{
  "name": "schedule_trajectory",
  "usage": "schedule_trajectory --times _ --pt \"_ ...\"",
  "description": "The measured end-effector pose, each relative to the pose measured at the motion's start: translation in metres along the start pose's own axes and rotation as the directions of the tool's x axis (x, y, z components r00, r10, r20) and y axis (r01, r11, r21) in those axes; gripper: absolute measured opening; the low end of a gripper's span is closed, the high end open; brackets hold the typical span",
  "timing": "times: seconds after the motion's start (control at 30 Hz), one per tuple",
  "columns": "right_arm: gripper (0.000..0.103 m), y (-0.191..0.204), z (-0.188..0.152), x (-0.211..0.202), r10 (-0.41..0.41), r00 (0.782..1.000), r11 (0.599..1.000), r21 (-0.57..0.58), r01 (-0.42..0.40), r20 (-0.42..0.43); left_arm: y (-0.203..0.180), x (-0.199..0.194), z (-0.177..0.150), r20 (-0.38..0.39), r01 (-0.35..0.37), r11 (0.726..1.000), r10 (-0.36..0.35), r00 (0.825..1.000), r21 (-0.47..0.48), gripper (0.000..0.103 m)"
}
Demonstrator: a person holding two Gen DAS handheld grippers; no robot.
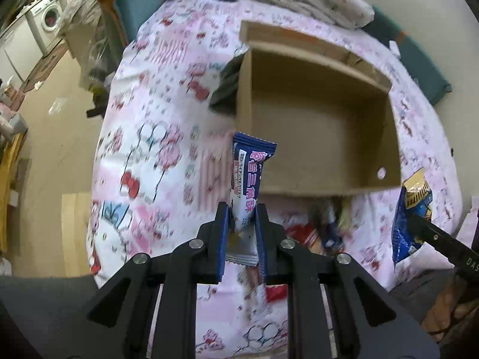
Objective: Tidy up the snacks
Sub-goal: 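Carry both snacks into the box and open both grippers to release them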
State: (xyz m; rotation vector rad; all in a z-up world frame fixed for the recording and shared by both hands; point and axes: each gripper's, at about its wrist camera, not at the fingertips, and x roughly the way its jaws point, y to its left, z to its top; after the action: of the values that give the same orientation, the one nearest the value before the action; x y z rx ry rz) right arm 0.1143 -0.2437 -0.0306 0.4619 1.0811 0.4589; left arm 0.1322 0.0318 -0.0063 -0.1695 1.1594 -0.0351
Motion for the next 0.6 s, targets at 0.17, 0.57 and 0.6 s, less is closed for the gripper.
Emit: schedule_trajectory --times 0.17,0.57,0.6 --pt "0.028 -0.009 0.030 -0.001 -0.010 0.998 0.999 0.034 0.008 0.064 -0.022 0.005 0.029 0.035 0.005 0.999 -0.006 0.999 0.036 0.014" --pt "0.028 -0.038 0.069 0.037 -0.094 0.988 0.993 0.083 0.084 0.120 -0.055 0.065 0.061 0.056 0.059 0.996 -0.063 0.996 0.072 0.014" --pt "0.028 -0.040 0.068 0.042 -0.088 0.989 0.993 0.089 0.077 0.115 -0.056 0.071 0.060 0.040 0.064 0.995 -0.067 0.997 0.077 0.014"
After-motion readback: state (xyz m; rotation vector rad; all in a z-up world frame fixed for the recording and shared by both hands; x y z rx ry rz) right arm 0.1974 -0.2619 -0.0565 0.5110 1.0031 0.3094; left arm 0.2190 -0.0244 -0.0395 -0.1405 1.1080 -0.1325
